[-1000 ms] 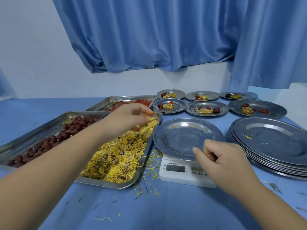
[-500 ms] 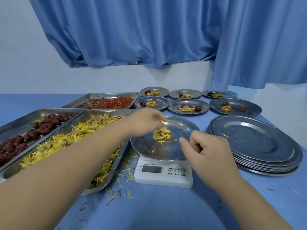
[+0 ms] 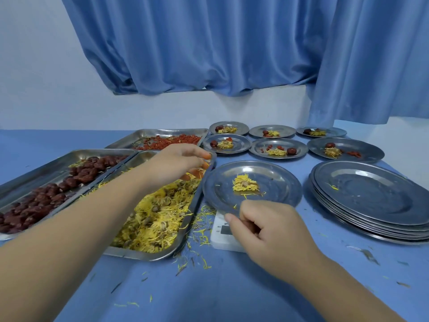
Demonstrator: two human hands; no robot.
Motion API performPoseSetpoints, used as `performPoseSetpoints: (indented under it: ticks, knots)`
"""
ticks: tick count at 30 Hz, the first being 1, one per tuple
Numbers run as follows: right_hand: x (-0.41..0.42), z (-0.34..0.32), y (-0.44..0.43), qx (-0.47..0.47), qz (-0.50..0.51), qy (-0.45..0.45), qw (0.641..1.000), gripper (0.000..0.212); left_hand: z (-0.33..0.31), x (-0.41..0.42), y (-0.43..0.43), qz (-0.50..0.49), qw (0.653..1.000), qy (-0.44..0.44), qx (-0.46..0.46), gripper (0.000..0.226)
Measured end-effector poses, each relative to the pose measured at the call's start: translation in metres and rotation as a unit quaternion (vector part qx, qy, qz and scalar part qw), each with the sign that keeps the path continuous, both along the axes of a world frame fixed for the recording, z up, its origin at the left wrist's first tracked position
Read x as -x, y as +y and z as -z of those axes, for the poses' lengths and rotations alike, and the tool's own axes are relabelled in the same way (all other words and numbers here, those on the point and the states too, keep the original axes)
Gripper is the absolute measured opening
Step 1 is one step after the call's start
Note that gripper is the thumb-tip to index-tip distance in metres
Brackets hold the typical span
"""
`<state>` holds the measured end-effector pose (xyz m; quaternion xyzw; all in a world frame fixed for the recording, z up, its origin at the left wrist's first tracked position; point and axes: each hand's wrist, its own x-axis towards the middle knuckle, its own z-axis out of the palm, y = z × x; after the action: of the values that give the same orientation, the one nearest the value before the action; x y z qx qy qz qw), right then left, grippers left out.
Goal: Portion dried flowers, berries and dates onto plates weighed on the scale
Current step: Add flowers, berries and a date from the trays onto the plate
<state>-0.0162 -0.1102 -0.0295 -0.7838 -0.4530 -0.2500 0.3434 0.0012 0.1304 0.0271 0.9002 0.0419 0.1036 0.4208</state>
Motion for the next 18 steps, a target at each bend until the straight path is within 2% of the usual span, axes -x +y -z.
performPoseSetpoints:
  ticks: [5, 9, 12, 15, 18]
  knots:
    - [0.010, -0.011, 0.049, 0.063, -0.025, -0.018, 0.998, 0.025, -0.022, 0.035, 0.061, -0.077, 0.995, -0.005, -0.061, 0.016]
    - [0.011, -0.005, 0.081, 0.091, -0.001, -0.028, 0.995, 0.012, -0.036, 0.057, 0.122, -0.143, 0.989, -0.027, -0.005, 0.017]
    - [0.014, 0.004, 0.088, 0.081, 0.027, -0.037, 0.996, 0.015, -0.027, 0.071, 0.165, -0.197, 0.980, -0.032, 0.024, 0.017]
    - [0.014, 0.012, 0.090, 0.072, 0.027, -0.034, 0.996, 0.018, -0.005, 0.077, 0.201, -0.257, 0.962, 0.001, -0.087, 0.016]
    - [0.012, 0.016, 0.093, 0.086, 0.018, -0.037, 0.995, 0.017, 0.019, 0.076, 0.222, -0.265, 0.946, 0.052, -0.179, 0.019]
